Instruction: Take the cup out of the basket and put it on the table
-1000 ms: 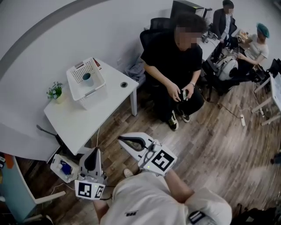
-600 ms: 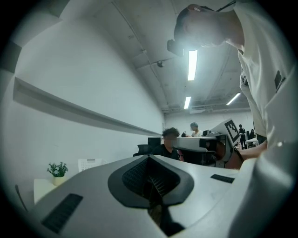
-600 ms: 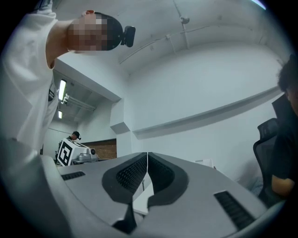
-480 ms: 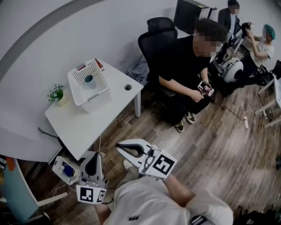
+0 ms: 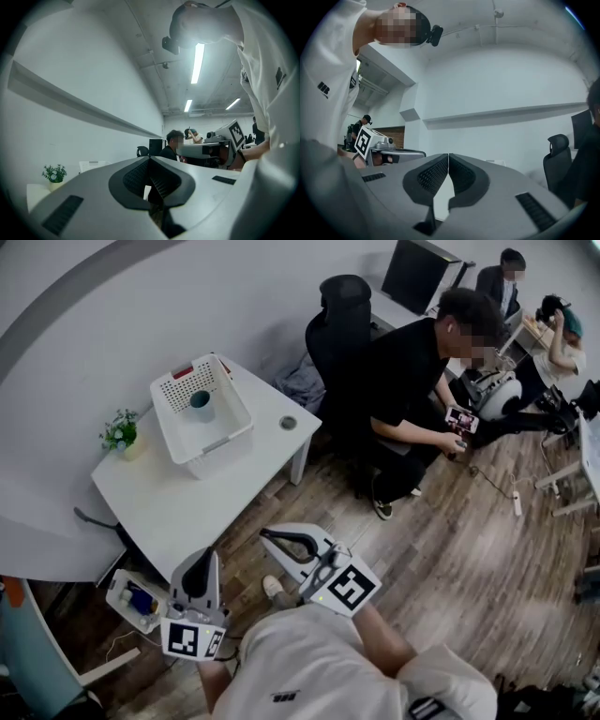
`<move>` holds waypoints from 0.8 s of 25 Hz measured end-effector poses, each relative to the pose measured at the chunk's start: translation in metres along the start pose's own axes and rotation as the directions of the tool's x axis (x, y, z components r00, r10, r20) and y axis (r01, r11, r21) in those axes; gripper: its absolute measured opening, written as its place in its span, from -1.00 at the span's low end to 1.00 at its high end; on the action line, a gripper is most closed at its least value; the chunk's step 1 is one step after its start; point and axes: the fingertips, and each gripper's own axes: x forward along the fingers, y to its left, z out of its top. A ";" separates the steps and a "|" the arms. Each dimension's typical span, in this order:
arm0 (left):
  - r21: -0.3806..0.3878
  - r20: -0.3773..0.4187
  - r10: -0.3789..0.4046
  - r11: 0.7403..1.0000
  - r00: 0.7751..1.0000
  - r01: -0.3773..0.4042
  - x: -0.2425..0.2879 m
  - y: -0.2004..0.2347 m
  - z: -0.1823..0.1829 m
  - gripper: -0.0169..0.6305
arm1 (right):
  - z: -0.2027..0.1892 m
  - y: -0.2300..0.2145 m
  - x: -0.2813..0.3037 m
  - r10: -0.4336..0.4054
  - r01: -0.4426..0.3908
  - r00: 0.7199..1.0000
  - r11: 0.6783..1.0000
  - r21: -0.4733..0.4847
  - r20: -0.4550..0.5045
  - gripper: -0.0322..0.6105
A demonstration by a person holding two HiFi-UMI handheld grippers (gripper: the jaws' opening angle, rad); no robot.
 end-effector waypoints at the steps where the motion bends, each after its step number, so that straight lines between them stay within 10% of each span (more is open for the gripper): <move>1: -0.001 -0.001 -0.005 1.000 1.000 0.005 0.002 0.006 -0.001 -0.92 | -0.002 -0.002 0.005 -0.009 0.009 1.000 1.000 0.002 0.000 -0.86; 20: -0.024 -0.036 0.024 0.999 0.999 -0.024 0.052 0.065 -0.012 -0.92 | -0.010 -0.053 0.071 0.027 -0.028 1.000 0.997 0.069 0.015 -0.86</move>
